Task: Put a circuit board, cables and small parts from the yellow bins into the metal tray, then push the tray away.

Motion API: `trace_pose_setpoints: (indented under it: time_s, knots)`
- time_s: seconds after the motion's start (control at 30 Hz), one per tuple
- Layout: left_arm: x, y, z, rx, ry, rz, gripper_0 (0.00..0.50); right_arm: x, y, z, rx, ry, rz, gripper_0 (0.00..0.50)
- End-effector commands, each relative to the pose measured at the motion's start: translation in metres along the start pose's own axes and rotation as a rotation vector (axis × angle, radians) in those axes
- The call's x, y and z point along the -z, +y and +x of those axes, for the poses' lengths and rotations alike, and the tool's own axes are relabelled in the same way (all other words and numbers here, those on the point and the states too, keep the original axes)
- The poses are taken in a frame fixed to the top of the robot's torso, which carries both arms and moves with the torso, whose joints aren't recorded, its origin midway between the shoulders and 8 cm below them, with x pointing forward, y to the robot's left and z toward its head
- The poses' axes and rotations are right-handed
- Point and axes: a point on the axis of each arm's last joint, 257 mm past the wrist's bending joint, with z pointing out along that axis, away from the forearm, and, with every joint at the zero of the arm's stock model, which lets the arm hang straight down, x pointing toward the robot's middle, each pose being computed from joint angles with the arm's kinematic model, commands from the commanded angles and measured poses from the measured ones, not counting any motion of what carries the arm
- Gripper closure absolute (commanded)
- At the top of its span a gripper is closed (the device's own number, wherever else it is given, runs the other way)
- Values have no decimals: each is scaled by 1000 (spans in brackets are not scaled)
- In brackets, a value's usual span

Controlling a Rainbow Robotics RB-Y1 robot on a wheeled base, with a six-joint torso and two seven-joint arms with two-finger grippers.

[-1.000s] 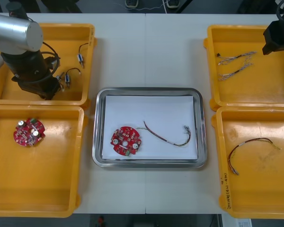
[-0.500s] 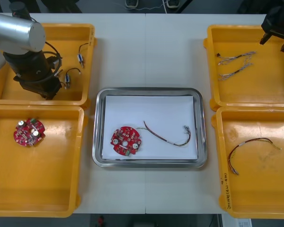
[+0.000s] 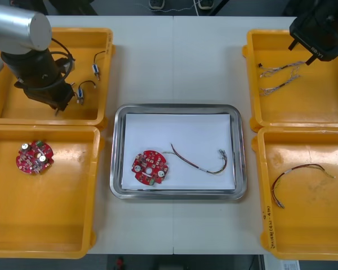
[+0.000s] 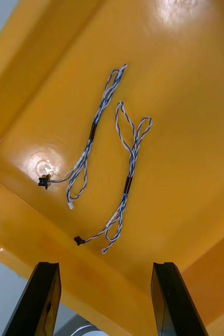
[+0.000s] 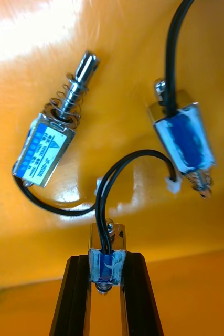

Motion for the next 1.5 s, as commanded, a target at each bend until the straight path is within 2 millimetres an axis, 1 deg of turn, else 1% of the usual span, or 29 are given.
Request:
trace_pose_setpoints:
  time_s: [0.03, 0.17, 0.27, 0.37, 0.5, 0.63, 0.67, 0.73, 0.9, 0.97, 1.0, 1.07, 1.1, 1.17, 1.3, 1.4, 1.5]
  knots:
    - [57, 21, -23, -86, -81, -43, 500, 14, 30, -4, -110, -19, -62, 0]
    - [70, 19, -24, -96, -89, -42, 500, 4, 30, -4, -132, -22, -52, 0]
    - [80, 14, -25, -106, -97, -38, 499, -9, 26, -6, -173, -12, -45, 0]
    - [87, 10, -25, -101, -99, -29, 500, -17, 26, -9, -209, -5, -59, 0]
    - [98, 3, -23, -95, -97, -18, 499, -26, 25, -11, -237, -4, -67, 0]
    - [108, -7, -20, -71, -97, -20, 500, -41, 18, -9, -265, -4, -51, 0]
    - [108, -8, -19, -69, -96, -18, 499, -43, 19, -9, -267, -5, -54, 0]
    - [109, -18, -17, -62, -100, -17, 499, -53, 17, -7, -292, 0, -61, 0]
    - [108, -36, -13, -47, -109, -1, 500, -68, 17, -3, -317, -1, -66, 0]
    - [107, -48, -13, -43, -113, 14, 500, -75, 15, -1, -329, -1, -60, 0]
    - [107, -51, -12, -42, -113, 17, 500, -76, 14, 0, -331, 0, -57, 0]
    - [107, -64, -11, -37, -117, 30, 499, -77, 16, 2, -341, 8, -58, 0]
    - [107, -66, -10, -33, -118, 32, 498, -78, 16, 3, -345, 11, -56, 0]
    - [107, -79, -9, -36, -124, 44, 499, -77, 20, 7, -357, 28, -60, 0]
    - [102, -97, -6, -33, -126, 63, 500, -78, 24, 13, -371, 46, -68, 0]
    - [98, -113, -3, -24, -129, 83, 500, -79, 25, 19, -375, 57, -61, 0]
    - [95, -123, -1, -24, -125, 102, 500, -82, 22, 24, -380, 68, -47, 0]
